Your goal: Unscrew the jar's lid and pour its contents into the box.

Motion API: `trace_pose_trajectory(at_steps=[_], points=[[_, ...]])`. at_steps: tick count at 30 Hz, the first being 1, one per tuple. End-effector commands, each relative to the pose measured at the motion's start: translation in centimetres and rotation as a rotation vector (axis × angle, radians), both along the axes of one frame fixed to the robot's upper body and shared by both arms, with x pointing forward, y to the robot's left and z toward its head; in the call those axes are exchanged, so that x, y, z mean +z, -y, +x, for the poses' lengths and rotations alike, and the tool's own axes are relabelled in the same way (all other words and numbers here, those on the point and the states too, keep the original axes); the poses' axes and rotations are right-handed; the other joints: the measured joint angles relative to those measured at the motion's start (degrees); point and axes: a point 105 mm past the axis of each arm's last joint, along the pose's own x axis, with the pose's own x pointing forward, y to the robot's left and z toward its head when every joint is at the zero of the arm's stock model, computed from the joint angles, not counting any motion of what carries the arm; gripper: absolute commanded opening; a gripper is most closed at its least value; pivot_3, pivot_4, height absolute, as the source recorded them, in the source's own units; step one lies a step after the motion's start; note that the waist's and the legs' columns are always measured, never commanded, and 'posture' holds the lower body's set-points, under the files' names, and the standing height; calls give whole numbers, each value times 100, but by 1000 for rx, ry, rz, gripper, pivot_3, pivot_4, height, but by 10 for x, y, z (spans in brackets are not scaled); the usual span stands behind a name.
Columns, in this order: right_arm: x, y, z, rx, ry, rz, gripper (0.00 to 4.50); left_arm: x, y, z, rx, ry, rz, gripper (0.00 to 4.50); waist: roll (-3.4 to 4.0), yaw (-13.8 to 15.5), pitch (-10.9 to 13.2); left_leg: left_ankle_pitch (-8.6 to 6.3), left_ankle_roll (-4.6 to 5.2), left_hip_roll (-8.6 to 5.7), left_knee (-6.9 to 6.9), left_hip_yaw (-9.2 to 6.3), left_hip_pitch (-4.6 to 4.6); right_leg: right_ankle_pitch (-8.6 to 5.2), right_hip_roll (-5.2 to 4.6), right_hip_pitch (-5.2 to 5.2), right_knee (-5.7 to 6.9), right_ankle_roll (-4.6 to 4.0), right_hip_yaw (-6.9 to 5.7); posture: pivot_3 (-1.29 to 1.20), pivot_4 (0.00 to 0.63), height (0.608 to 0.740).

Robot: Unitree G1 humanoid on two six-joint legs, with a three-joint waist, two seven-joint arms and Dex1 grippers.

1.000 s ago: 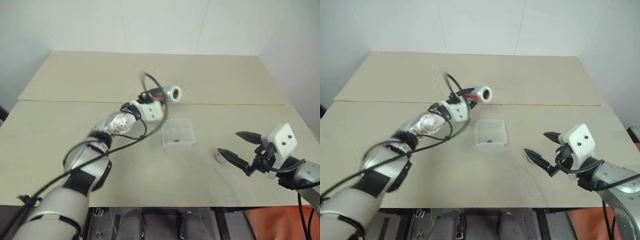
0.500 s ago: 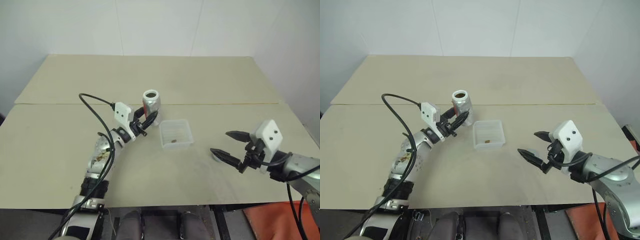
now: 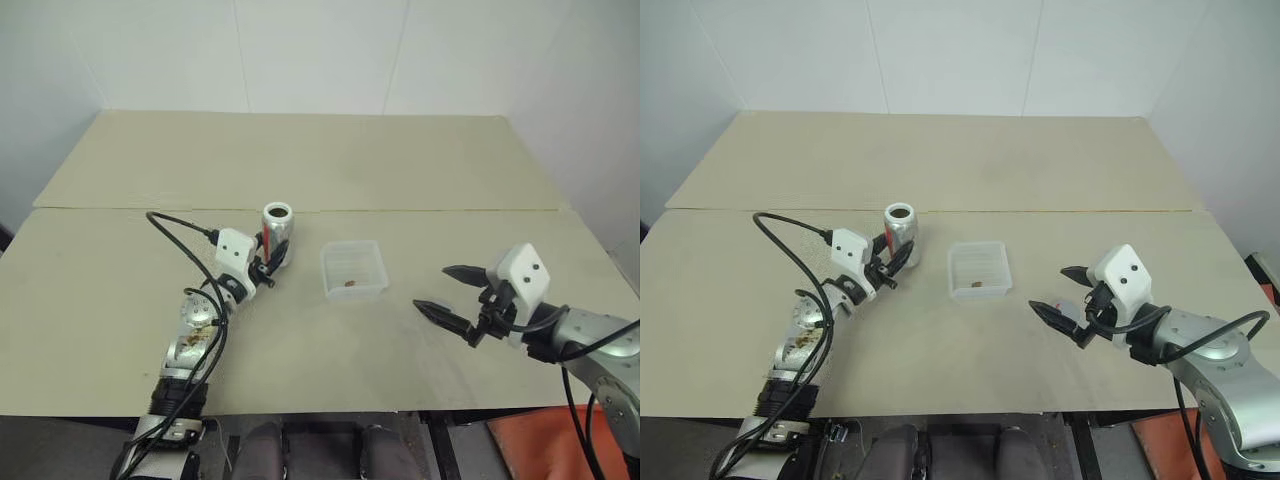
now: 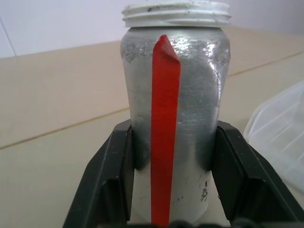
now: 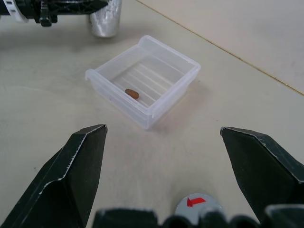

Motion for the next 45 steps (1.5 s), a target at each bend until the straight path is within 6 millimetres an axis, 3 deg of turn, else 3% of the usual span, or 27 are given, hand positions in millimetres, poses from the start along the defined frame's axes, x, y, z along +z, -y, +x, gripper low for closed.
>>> trace_pose_trajectory(at_steps=[1, 8, 16, 27, 35, 40, 45], points=[[12, -2, -2, 2, 69, -12, 4451, 0, 3, -2, -1, 21, -21, 1929, 0, 5, 0, 0, 1, 0, 0, 0, -1, 0, -2, 0, -1, 0, 0, 0, 150, 740], [12, 0, -3, -12, 69, -12, 4451, -7, 1, -3, 8, -31, -121, 1929, 1, 1, -10, -2, 3, 0, -1, 0, 0, 0, -3, 1, 0, 0, -1, 0, 150, 740], [13, 2, -1, -12, 76, -20, 4500, -13, 4, -9, 2, -35, -104, 4447, 4, -3, -13, -2, 3, 0, -2, 0, 1, 0, -3, 1, -1, 0, 0, 0, 150, 740], [13, 2, 1, -12, 78, -25, 4500, -15, -4, -21, 27, -39, -114, 4447, 4, -6, -13, -3, 5, 1, -7, 0, 1, 0, -3, 0, -4, 0, 0, 0, 150, 740], [12, 1, -10, 32, 57, -30, 4500, -9, -29, -72, -184, -141, -107, 4447, 9, -43, -16, -3, 3, 8, -39, 2, 12, -1, -2, -6, -4, -3, 5, 0, 150, 740], [17, 11, -25, 108, 86, -64, 4500, 16, -42, -111, -446, -157, -20, 4447, 11, -12, -17, -3, 1, 8, -43, 6, 19, -2, -6, 0, -10, -7, 3, 0, 150, 740], [25, 34, -46, 186, 64, -127, 4500, 48, -53, -129, -617, -179, 32, 4447, 14, 1, -18, -3, 2, 5, -47, 8, 24, -3, -7, 6, -16, -7, 2, 0, 150, 740]])
